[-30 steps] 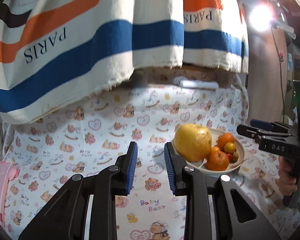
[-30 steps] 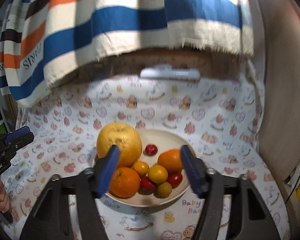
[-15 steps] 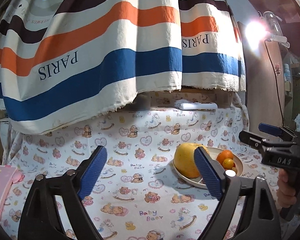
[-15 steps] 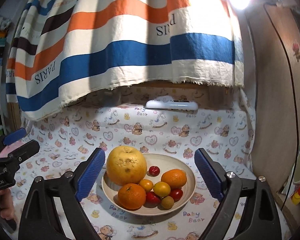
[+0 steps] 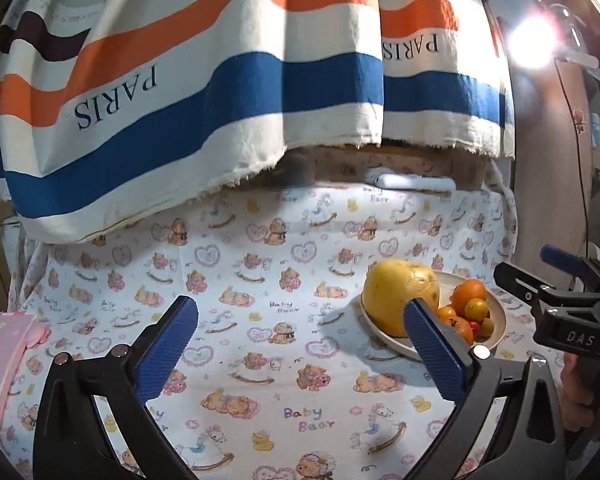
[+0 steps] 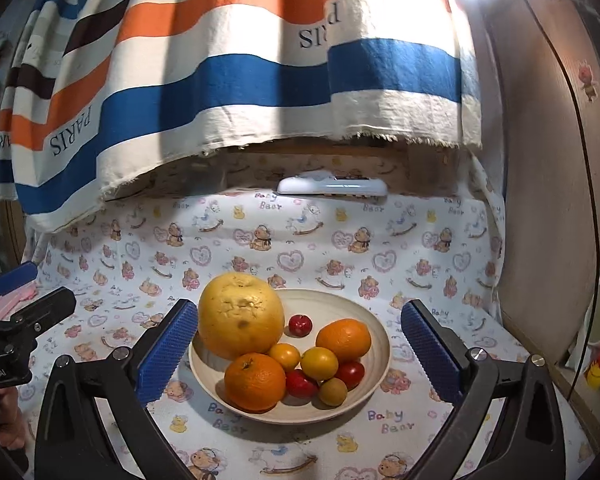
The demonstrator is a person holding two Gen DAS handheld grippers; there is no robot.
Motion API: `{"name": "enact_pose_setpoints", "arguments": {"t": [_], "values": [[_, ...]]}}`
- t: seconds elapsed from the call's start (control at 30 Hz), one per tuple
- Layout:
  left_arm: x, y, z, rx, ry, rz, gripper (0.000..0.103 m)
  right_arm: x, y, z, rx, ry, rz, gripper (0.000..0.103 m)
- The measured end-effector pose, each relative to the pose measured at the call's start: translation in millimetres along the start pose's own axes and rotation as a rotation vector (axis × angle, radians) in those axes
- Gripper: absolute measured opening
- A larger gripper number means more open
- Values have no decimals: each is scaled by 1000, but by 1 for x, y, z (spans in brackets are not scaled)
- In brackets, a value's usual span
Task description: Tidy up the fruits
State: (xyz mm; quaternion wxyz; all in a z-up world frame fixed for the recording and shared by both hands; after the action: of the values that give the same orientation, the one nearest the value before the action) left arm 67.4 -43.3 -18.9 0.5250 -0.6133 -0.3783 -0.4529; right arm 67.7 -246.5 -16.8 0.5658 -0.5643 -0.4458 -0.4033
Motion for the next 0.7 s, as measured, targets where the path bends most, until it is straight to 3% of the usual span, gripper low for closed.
{"name": "enact_pose_setpoints", "arguments": {"t": [0.7], "values": [[1,0,2,10,-4,1,102,0,1,0,10,2,1,102]]}}
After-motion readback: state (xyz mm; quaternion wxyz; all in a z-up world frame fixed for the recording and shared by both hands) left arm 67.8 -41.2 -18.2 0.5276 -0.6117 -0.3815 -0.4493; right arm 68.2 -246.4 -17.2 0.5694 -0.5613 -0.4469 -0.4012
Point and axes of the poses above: each gripper's, at about its wrist camera, not at the fingertips, and y roughly the way its jaws point, z to its left, x to its top, the point moved 7 cm from there along y, roughly the way its jaws point, and after that the axes turned 3 degrees about -y, right-handed, at the moved point
